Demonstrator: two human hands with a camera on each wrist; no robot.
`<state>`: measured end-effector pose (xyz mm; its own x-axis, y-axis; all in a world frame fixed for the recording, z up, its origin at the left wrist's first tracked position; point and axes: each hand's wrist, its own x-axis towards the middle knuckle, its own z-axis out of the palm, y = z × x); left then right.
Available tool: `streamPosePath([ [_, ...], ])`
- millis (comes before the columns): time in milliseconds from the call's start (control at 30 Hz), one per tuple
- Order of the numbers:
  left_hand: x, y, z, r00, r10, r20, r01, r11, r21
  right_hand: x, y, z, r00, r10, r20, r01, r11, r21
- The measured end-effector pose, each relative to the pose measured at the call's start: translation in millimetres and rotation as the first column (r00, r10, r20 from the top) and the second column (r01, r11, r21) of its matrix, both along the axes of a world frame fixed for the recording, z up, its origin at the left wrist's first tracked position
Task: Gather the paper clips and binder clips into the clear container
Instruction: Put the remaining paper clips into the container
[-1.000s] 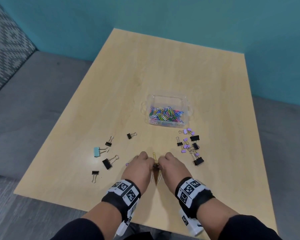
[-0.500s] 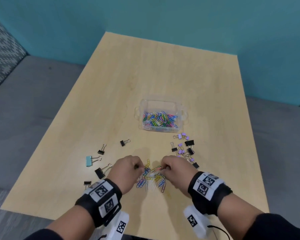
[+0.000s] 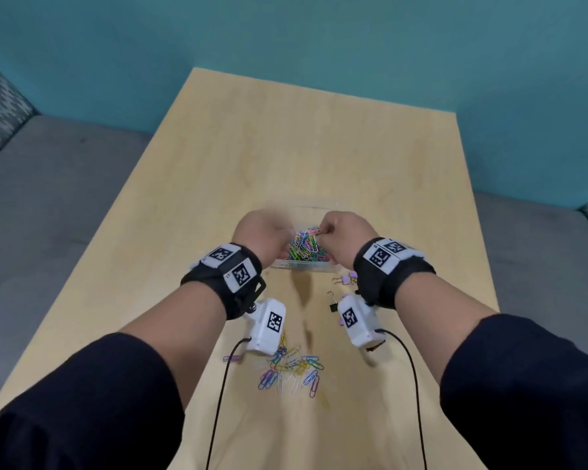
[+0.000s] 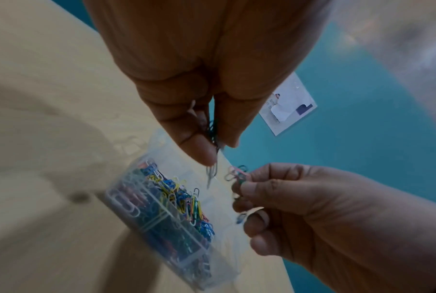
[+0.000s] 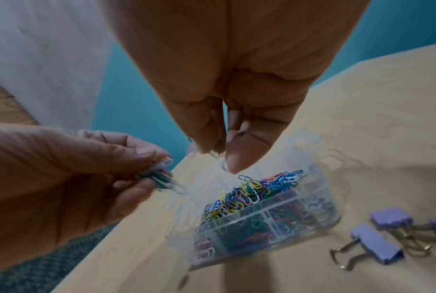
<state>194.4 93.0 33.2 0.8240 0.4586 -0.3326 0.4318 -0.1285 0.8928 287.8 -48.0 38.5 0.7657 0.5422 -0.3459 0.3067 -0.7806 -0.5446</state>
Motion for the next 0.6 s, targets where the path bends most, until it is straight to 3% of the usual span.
streamPosePath([
  [100, -8.2, 0.3, -3.7, 0.994, 0.106, 0.039, -0.100, 0.984, -0.148, -3.5, -6.2, -2.6, 1.000, -0.021, -0.005, 0.021, 0.999, 0.026],
  [167, -29.4, 6.2, -10.4, 0.990, 0.139, 0.020, -0.135, 0.981, -0.142, -13.8, -21.4, -6.1, 0.998, -0.017, 0.065, 0.016, 1.000, 0.017],
  [200, -44.2, 8.6, -14.9, 0.993, 0.117, 0.006, -0.116, 0.989, -0.088, -23.5, -30.2, -10.0, 0.997, -0.007, 0.080, 0.006, 1.000, 0.011],
  [267, -77.3, 8.6, -28.0, 0.996, -0.070, -0.051, 0.081, 0.968, 0.236, -51.0, -47.5, -22.4, 0.993, 0.079, 0.083, -0.077, 0.997, -0.026],
  [333, -109.1, -5.0, -42.4, 0.934, -0.327, -0.141, 0.350, 0.768, 0.535, -82.4, -60.2, -38.8, 0.956, 0.279, 0.087, -0.269, 0.956, -0.116],
  [433, -129.9, -33.1, -57.7, 0.816, -0.562, -0.136, 0.501, 0.570, 0.651, -122.9, -69.1, -56.8, 0.855, 0.508, 0.105, -0.483, 0.854, -0.195],
  [533, -135.9, -46.4, -76.8, 0.717, -0.653, -0.245, 0.565, 0.337, 0.753, -152.3, -73.7, -66.8, 0.784, 0.594, 0.178, -0.543, 0.797, -0.265],
  [600, -143.7, -47.3, -87.1, 0.678, -0.651, -0.341, 0.635, 0.285, 0.718, -165.0, -80.0, -70.1, 0.771, 0.598, 0.219, -0.529, 0.793, -0.302],
])
